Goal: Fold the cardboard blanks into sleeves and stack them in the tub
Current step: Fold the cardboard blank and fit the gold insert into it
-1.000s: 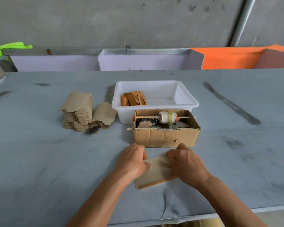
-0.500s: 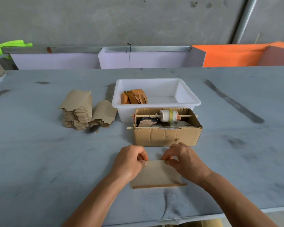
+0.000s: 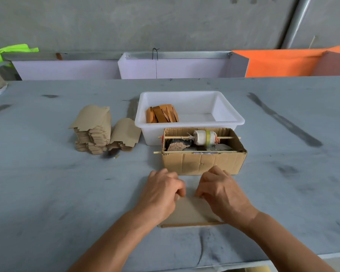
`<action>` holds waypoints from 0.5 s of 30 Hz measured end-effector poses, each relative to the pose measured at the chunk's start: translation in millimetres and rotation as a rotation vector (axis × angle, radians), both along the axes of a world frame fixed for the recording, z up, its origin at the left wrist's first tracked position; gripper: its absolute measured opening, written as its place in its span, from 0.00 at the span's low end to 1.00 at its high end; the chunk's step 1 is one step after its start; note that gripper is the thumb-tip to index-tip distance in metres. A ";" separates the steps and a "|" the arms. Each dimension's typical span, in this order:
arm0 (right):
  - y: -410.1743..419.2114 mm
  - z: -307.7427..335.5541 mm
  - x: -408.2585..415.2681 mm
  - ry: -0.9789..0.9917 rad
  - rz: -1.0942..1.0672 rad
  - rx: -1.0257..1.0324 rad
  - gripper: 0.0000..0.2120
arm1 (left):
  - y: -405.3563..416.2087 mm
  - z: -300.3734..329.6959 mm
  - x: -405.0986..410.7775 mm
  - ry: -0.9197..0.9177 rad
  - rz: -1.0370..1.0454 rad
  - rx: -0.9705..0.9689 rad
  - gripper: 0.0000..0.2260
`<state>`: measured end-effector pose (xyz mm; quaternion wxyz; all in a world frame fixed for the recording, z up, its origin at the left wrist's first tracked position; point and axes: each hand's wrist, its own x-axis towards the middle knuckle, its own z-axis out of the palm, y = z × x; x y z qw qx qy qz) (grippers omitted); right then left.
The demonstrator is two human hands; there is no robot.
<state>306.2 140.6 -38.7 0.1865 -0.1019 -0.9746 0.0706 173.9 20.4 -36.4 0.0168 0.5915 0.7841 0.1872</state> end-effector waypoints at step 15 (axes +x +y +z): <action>-18.5 -6.7 15.2 -0.063 -0.061 0.247 0.14 | -15.2 6.3 40.4 0.442 -0.047 -0.173 0.14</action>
